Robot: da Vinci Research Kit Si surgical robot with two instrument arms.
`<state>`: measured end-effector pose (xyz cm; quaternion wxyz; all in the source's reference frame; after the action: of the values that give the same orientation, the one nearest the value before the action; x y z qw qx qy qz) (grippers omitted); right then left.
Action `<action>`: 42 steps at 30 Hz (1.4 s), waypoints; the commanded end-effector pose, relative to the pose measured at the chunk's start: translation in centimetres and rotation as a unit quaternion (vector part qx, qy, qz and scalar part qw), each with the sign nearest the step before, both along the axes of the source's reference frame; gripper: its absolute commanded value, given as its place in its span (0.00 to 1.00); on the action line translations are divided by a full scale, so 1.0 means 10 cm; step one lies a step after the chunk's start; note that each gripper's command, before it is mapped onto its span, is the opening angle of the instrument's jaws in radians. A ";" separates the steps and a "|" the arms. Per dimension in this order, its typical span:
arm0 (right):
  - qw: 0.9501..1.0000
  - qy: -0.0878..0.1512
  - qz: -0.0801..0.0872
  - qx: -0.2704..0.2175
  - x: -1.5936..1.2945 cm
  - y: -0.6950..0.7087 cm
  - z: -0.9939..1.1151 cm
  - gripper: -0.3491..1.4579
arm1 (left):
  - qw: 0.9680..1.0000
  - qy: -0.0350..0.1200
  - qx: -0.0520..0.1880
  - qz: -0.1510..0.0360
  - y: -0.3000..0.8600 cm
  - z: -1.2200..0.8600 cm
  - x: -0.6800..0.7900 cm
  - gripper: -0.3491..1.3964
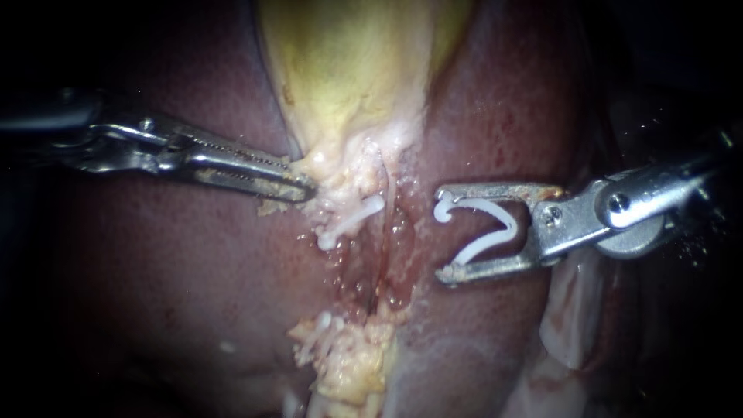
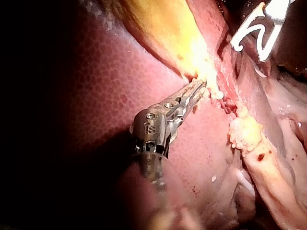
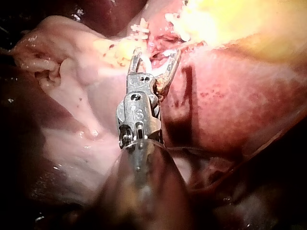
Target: Clipping first clip right tube
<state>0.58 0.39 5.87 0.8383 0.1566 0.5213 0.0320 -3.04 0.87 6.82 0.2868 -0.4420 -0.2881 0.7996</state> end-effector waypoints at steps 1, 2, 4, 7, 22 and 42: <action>1.000 0.000 0.000 0.000 0.000 0.000 0.000 0.46 | 1.000 0.000 0.000 -0.001 0.000 0.000 0.001 0.00; 1.000 0.000 0.000 0.000 0.000 0.000 0.000 0.46 | 1.000 0.000 0.000 0.000 0.000 -0.001 0.002 0.00; 1.000 0.000 0.000 0.000 -0.001 0.000 0.000 0.46 | 1.000 0.001 -0.001 -0.003 0.001 -0.004 0.006 0.00; 1.000 0.000 0.000 0.000 -0.001 0.000 0.000 0.46 | 1.000 0.003 -0.002 -0.005 0.005 -0.012 0.013 0.00; 1.000 0.000 -0.001 0.000 -0.002 0.000 0.000 0.46 | 0.999 -0.013 0.005 -0.047 0.036 -0.102 0.059 0.00; 0.998 0.000 0.006 0.060 0.021 -0.014 0.013 0.47 | 0.999 -0.009 0.007 -0.053 0.033 -0.107 0.069 0.00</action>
<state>0.82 0.24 6.04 0.8266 0.2066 0.5184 0.0728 -2.35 1.20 5.75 0.3292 -0.4618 -0.2719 0.7774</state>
